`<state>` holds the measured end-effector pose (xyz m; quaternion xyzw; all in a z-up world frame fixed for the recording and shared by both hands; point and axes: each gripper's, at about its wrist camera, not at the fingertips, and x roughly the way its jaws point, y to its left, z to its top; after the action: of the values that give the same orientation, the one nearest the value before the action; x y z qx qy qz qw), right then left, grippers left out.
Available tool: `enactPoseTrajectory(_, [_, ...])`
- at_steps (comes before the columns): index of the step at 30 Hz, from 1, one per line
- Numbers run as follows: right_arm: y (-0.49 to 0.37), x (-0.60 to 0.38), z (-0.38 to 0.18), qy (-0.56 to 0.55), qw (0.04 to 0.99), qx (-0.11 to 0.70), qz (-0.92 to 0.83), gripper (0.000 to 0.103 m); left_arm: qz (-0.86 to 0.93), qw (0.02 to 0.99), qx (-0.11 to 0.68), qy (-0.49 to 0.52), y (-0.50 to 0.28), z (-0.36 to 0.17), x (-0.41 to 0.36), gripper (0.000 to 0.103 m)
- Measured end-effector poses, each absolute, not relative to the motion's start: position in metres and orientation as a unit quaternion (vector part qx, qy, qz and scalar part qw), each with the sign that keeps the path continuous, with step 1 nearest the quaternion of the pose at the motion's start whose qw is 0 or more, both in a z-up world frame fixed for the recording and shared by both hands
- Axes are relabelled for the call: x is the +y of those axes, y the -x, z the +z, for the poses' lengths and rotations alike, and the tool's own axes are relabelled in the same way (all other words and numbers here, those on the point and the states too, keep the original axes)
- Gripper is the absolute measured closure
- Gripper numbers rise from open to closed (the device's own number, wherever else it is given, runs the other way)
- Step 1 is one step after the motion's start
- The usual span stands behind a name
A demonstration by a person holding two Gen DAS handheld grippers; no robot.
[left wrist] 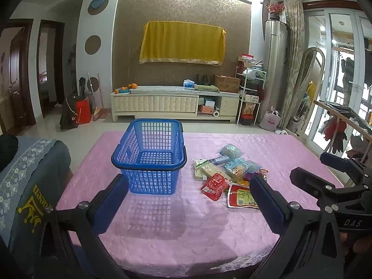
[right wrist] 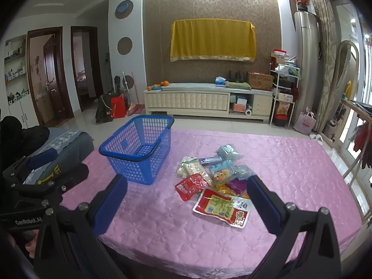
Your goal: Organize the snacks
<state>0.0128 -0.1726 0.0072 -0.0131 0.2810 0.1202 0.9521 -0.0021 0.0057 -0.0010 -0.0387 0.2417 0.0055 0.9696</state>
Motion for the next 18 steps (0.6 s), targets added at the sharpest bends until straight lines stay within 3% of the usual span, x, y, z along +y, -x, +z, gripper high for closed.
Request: enactPoseTrajectory(18, [-0.0149,-0.1736,0.0081,0.011,0.951,0.282,0.126,0.000,0.009,0.970,0.239,0.041,0.0031,0.0002,0.0089,0.000])
